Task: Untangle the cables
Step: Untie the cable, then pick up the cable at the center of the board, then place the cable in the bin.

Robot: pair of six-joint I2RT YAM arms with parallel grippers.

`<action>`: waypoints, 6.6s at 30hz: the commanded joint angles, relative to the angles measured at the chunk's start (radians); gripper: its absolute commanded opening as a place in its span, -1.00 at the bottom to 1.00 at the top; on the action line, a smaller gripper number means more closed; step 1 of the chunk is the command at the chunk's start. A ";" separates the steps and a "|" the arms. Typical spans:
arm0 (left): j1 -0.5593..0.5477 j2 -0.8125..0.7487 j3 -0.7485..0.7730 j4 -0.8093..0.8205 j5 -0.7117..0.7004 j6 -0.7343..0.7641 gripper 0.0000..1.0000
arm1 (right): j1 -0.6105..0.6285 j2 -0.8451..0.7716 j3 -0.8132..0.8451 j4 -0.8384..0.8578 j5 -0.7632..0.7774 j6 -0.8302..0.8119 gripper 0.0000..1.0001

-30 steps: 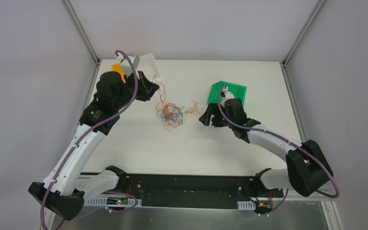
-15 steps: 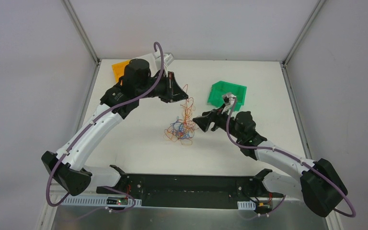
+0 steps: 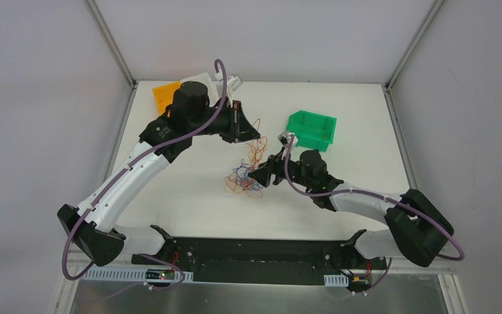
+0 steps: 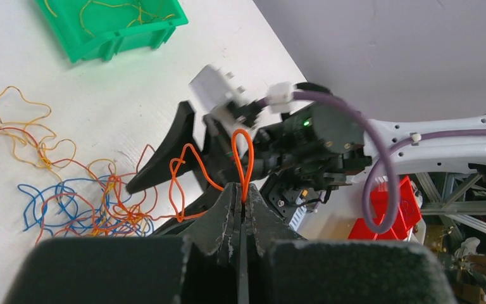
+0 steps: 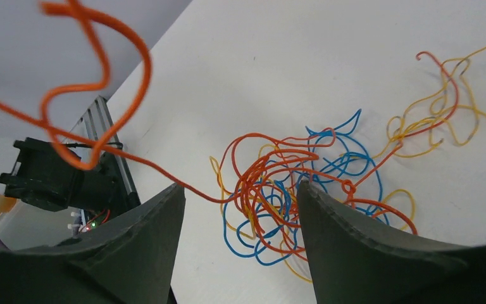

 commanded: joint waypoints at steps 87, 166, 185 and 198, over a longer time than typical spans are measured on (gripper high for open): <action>0.161 0.541 -0.256 -0.103 -0.508 0.124 0.49 | -0.183 0.035 0.100 -0.303 0.451 0.231 0.35; 0.107 0.572 -0.091 -0.292 -0.814 0.171 -1.00 | -0.185 0.013 0.084 -0.290 0.451 0.232 0.33; 0.440 0.784 0.664 -0.345 -0.774 0.198 -1.00 | -0.186 -0.004 0.080 -0.285 0.452 0.242 0.33; 0.509 1.234 1.147 -0.304 -0.688 0.281 -1.00 | -0.188 -0.019 0.078 -0.286 0.452 0.242 0.33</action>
